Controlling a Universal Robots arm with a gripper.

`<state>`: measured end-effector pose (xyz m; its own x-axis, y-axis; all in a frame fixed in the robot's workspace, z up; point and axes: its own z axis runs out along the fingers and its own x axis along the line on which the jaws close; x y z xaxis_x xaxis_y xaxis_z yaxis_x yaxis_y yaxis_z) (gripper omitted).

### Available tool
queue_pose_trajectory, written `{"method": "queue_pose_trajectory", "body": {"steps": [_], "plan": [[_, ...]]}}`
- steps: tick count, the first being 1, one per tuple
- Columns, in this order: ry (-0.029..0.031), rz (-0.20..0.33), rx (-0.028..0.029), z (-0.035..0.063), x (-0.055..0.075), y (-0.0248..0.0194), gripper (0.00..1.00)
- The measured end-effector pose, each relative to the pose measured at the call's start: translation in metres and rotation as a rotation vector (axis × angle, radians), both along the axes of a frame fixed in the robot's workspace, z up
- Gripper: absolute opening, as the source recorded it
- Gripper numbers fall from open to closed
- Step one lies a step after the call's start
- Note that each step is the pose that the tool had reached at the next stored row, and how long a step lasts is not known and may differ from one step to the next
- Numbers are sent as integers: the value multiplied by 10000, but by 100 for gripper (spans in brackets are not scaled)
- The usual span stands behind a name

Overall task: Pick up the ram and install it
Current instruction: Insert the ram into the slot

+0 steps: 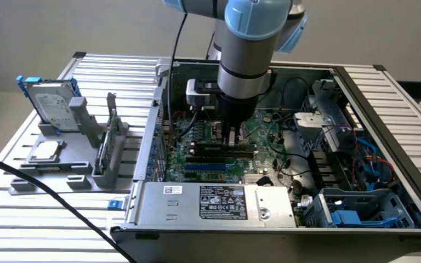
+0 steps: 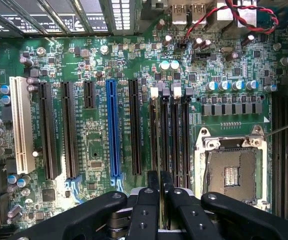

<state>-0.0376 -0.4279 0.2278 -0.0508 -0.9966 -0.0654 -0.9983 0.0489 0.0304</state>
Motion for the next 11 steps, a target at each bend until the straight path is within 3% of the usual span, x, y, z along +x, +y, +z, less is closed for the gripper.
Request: {"method": "queue_pose_trajectory", "body": {"steps": [11], "plan": [[0,26,0,-30,-2,4,14]]}}
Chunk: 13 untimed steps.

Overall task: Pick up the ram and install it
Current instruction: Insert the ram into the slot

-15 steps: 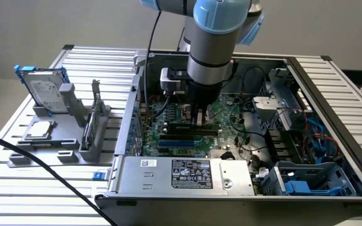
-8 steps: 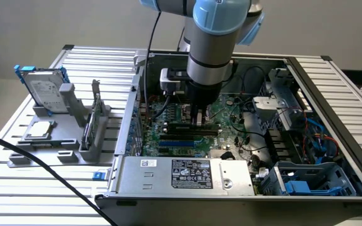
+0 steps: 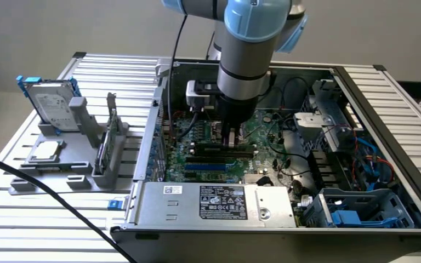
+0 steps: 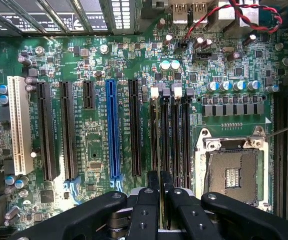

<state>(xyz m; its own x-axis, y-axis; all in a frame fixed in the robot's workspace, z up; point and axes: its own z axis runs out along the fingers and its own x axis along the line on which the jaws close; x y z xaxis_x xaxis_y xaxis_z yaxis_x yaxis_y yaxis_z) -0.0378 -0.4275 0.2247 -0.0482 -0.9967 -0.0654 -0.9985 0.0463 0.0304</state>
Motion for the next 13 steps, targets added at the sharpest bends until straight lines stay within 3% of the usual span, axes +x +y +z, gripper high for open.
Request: {"method": "queue_pose_trajectory", "body": {"steps": [10,13], "plan": [[1,28,0,-37,0,5,14],[0,32,0,-37,0,5,22]]}}
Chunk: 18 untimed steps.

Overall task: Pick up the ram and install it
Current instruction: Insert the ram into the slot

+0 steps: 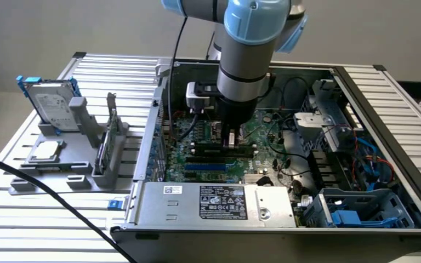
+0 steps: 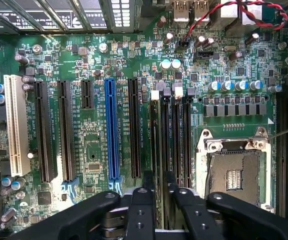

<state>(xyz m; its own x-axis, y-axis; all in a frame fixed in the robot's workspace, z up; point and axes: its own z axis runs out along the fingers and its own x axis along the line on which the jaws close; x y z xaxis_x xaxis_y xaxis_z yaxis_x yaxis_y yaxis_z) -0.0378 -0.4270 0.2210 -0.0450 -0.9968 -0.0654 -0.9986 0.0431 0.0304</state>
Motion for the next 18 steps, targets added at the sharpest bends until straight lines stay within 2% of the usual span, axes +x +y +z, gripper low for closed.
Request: {"method": "queue_pose_trajectory", "body": {"steps": [1,12,14,15,16,18], "plan": [[0,0,0,4,0,0,29],[0,21,-1,240,1,3,29],[-1,33,0,262,1,4,27],[-1,41,1,267,1,5,20],[-1,50,2,269,2,6,20],[-1,74,1,270,7,7,11]]}}
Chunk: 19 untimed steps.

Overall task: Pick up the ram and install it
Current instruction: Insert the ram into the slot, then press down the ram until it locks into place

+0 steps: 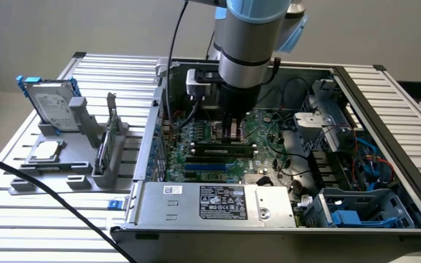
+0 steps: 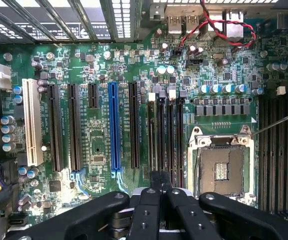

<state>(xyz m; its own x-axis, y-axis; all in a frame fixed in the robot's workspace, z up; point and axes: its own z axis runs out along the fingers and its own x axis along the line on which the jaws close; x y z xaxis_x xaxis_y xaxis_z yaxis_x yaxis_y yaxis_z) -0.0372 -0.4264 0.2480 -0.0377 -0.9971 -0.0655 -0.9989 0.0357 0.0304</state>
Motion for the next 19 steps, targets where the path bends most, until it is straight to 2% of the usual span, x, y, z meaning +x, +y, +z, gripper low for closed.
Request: {"method": "queue_pose_trajectory", "body": {"steps": [15,19], "plan": [[2,22,-2,1,2,0,11],[1,23,-1,-42,3,2,11]]}}
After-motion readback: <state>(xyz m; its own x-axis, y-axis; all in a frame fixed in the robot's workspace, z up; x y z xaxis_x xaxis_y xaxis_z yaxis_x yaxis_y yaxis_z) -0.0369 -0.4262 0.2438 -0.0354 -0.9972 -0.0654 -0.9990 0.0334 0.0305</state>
